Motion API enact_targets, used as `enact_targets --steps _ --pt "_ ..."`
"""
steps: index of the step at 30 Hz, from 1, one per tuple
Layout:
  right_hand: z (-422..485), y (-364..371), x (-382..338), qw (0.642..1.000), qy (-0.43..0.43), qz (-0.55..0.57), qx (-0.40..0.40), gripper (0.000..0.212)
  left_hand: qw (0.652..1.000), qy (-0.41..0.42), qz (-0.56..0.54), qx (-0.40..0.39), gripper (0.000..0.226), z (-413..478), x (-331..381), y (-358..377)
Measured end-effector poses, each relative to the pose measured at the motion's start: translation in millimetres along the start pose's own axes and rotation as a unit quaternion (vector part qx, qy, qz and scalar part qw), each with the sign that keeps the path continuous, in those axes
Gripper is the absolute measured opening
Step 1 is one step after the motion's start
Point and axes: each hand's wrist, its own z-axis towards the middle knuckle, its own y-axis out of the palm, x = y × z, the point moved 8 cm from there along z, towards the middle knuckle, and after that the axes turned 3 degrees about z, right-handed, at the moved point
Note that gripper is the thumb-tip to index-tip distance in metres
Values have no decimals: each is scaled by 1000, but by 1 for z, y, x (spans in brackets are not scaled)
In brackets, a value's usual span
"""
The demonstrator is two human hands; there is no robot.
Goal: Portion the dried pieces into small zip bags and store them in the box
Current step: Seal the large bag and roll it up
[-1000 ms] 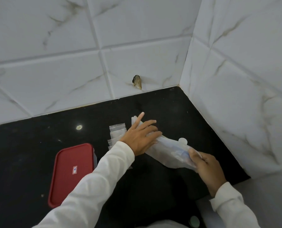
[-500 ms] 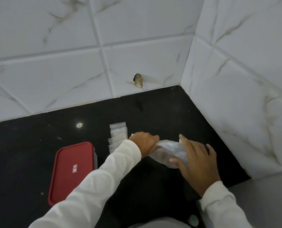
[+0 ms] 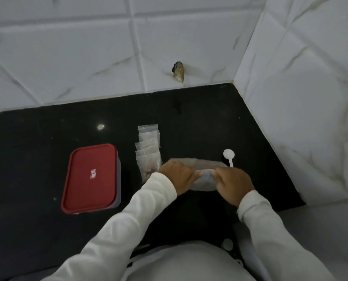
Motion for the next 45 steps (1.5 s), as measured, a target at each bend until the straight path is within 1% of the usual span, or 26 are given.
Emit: enact_targets --steps 2,3,5,7,8,10,11,13,15,16,18,19,21,22,23,26,29,30,32,33,34,36,37,39,42,45 --pt "2 13 7 997 25 32 -70 33 999 -5 14 -43 47 3 1 6" --pt "-1 12 7 996 14 38 -82 32 998 -10 -15 -58 50 6 -1 9" --pt "-9 0 1 997 -50 24 -43 33 991 -36 -105 -74 58 10 -9 15" --pt "-24 -12 -6 992 -114 -31 40 37 980 -56 -165 -91 59 11 -15 22" --pt "-29 -10 -8 987 -132 -65 60 35 977 -59 -182 -99 59 10 -18 24" --pt "-33 2 -3 982 -139 -106 65 33 970 -55 -210 -109 55 7 -20 28" --pt "-32 7 1 985 -131 -101 52 31 969 -50 -219 -103 51 6 -20 30" --pt "-28 13 6 993 -91 -70 12 22 976 -46 -202 -59 42 4 -20 29" --pt "-21 21 11 998 -35 -46 -35 16 990 -43 -137 -8 40 3 -16 26" --pt "-17 26 14 997 -14 -43 -57 14 994 -38 -102 -3 39 4 -13 27" --pt "-15 31 16 997 11 -21 -70 20 997 -33 -47 -44 36 8 -8 36" --pt "-15 31 16 998 -2 -21 -53 27 997 -35 -28 -64 34 10 -7 40" --pt "-20 26 7 993 -82 -88 18 47 996 -48 -9 -73 34 14 -8 44" --pt "-25 24 2 985 -118 -112 51 54 995 -59 -15 -74 38 15 -10 47" --pt "-31 24 -2 980 -142 -119 72 54 994 -70 -27 -74 43 16 -13 51" --pt "-31 43 -6 976 -175 -125 34 39 994 -75 -27 -70 52 18 -15 58" --pt "-18 53 3 986 -138 -94 -9 30 996 -53 -57 -38 48 13 -11 52" --pt "-17 53 4 988 -133 -77 4 26 996 -43 -78 -20 48 8 -9 50" --pt "-14 49 5 990 -126 -50 32 26 994 1 -81 69 50 -3 -5 44" --pt "-12 51 5 992 -118 -44 25 24 993 26 -69 97 47 -6 -2 44" --pt "-11 53 5 993 -113 -41 12 21 992 43 -52 104 42 -6 -1 47" --pt "-8 57 5 994 -101 -48 -11 16 998 36 -18 54 35 0 -3 57" --pt "-8 56 4 993 -105 -56 -2 15 1000 19 -11 22 36 4 -5 62" --pt "-14 51 0 989 -124 -71 42 13 1000 -13 -18 1 36 10 -9 64" --pt "-24 52 -1 987 -121 -77 67 35 998 -41 -39 -19 29 17 -12 72" --pt "-22 59 5 990 -86 -105 38 40 998 -31 -38 -30 28 23 -10 77"
